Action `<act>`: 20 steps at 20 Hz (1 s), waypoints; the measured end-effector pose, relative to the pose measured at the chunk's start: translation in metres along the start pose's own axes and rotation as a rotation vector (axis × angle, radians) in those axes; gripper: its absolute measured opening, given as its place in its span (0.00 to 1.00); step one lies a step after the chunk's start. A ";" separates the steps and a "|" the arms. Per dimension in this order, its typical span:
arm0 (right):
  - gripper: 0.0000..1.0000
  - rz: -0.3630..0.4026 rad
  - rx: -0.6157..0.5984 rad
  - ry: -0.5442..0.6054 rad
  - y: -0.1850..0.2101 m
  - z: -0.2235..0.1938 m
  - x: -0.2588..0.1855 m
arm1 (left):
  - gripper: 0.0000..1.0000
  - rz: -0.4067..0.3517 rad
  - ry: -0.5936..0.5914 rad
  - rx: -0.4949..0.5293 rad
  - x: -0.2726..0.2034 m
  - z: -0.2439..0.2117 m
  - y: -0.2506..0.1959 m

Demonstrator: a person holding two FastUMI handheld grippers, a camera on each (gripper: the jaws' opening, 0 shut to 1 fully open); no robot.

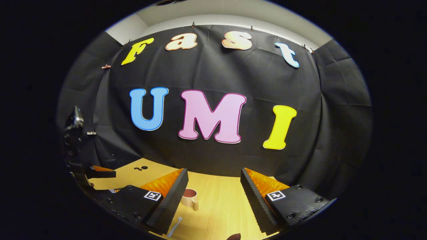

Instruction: Put the toothbrush and toothpaste on the desktop into the cup, then pick up the cup and place it on the coaster on the desktop.

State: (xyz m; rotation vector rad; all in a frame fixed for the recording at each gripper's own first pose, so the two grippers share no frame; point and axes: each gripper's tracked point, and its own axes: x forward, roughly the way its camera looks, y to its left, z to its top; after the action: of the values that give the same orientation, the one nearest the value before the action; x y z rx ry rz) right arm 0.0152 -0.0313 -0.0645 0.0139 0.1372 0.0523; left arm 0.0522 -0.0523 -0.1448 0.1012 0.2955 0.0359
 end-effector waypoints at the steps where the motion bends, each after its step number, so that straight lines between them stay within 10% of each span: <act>1: 0.97 0.000 0.006 0.012 -0.002 -0.006 0.002 | 0.98 -0.004 0.024 -0.011 0.006 -0.014 -0.006; 8: 0.97 0.016 0.046 0.107 -0.017 -0.043 0.019 | 0.98 0.022 0.285 -0.178 0.057 -0.114 -0.033; 20: 0.98 0.040 0.081 0.230 -0.045 -0.091 0.043 | 0.85 0.088 0.563 -0.129 0.098 -0.215 -0.036</act>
State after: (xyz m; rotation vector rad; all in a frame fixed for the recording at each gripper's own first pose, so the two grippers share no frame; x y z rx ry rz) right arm 0.0475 -0.0732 -0.1610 0.0919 0.3689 0.0880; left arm 0.0835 -0.0626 -0.3815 -0.0274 0.8493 0.1724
